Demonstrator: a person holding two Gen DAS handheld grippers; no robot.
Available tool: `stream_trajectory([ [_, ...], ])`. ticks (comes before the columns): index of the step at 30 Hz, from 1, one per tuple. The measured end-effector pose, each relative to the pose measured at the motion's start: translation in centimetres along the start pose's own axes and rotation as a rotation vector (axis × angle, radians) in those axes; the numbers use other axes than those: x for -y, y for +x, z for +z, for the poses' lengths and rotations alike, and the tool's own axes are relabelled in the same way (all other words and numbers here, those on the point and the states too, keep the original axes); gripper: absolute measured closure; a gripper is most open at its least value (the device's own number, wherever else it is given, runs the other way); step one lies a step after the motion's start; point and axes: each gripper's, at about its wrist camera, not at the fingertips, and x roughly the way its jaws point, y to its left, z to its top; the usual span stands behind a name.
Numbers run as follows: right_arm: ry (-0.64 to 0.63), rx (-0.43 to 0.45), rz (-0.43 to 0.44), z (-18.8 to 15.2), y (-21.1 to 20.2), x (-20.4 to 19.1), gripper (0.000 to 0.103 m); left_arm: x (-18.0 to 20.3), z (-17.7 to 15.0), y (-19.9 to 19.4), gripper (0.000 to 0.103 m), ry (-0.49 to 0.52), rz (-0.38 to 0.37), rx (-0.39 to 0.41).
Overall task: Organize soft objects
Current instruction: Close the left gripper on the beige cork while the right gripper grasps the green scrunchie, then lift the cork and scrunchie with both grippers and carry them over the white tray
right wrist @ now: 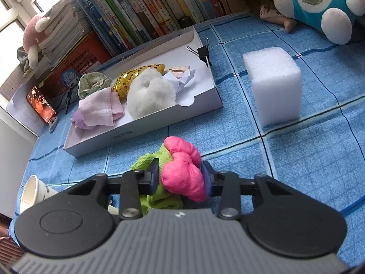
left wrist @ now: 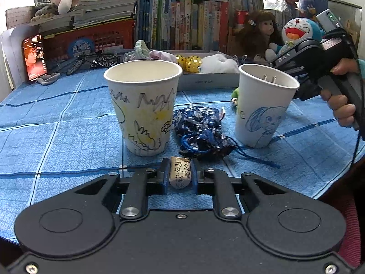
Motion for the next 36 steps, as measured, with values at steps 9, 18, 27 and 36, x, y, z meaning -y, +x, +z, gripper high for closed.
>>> stream_trajectory([
  [9, 0.010, 0.087, -0.003, 0.8, -2.5, -0.1, 0.062, 0.2, 1.7, -3.6, 0.086, 0.028, -0.066, 0.064],
  [18, 0.010, 0.166, -0.010, 2.2, -5.1, -0.2, 0.063, -0.8, 7.2, -7.5, 0.086, 0.038, -0.100, 0.175],
  [27, 0.027, 0.256, 0.018, 4.8, -7.9, -0.7, 0.063, -2.8, 14.4, -8.2, 0.085, 0.019, -0.069, 0.221],
  [36, 0.070, 0.349, 0.148, 6.5, -8.5, -1.8, 0.062, -5.4, 20.8, -2.1, 0.086, -0.147, -0.219, 0.024],
])
